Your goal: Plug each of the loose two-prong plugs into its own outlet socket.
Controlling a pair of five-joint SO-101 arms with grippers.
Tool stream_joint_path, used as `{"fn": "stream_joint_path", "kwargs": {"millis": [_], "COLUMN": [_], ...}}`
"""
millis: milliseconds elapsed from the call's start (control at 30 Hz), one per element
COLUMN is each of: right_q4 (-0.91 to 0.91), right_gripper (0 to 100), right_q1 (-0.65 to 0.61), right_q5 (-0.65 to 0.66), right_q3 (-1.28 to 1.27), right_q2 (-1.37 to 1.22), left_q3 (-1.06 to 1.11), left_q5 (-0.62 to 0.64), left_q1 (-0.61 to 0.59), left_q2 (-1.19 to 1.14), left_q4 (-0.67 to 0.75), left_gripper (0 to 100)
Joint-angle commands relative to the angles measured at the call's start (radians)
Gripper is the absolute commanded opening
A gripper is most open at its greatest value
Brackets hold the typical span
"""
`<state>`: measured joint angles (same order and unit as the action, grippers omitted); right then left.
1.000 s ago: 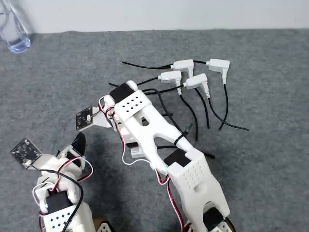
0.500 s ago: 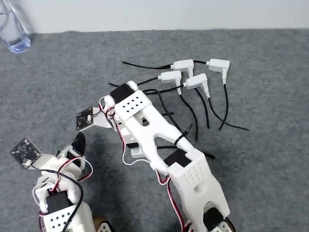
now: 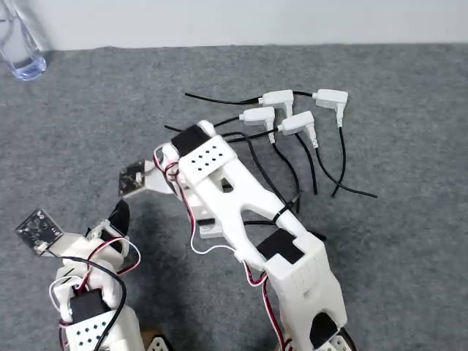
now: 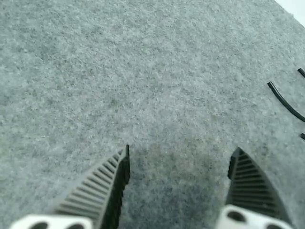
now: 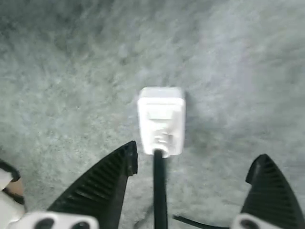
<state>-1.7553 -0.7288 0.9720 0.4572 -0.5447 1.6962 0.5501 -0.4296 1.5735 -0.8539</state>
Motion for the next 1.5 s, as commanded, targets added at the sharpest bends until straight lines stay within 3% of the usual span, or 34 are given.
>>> {"fn": "stream_joint_path", "kwargs": {"millis": [0, 433, 500, 600, 633, 700, 767, 867, 1167, 1333, 1467], "right_q4": [-0.038, 0.077, 0.079, 0.082, 0.082, 0.082, 0.077, 0.019, -0.038, 0.05, 0.223], "right_gripper": [35.8, 35.3, 29.3, 4.3, 0.0, 5.5, 0.0, 0.5, 0.8, 0.8, 0.8], "right_q1": [0.004, 0.01, 0.01, 0.013, 0.021, 0.038, 0.064, 0.107, 0.275, 0.438, 0.562], "right_q5": [-0.006, -0.006, 0.018, 0.043, 0.043, 0.044, 0.044, 0.044, 0.049, 0.049, 0.049], "right_q3": [-0.021, -0.025, -0.025, -0.02, -0.018, -0.018, -0.012, 0.018, 0.049, 0.051, 0.051], "right_q2": [0.024, -0.22, -0.239, -0.252, -0.255, -0.252, -0.239, -0.159, 0.398, 0.527, 0.529], "left_q3": [-0.005, -0.005, -0.005, -0.005, -0.005, -0.005, -0.005, -0.005, -0.005, -0.005, -0.005], "left_q5": [-0.011, -0.011, -0.011, -0.011, -0.011, -0.011, -0.011, -0.011, -0.011, -0.011, -0.011], "left_q1": [0.005, 0.005, 0.005, 0.005, 0.005, 0.005, 0.005, 0.005, 0.005, 0.005, 0.005], "left_q2": [0.003, 0.003, 0.003, 0.003, 0.003, 0.003, 0.003, 0.003, 0.003, 0.003, 0.003], "left_q4": [0.002, 0.002, 0.002, 0.002, 0.002, 0.002, 0.002, 0.002, 0.002, 0.002, -0.002], "left_gripper": [32, 32, 32, 32, 32, 32, 32, 32, 32, 32, 32]}}
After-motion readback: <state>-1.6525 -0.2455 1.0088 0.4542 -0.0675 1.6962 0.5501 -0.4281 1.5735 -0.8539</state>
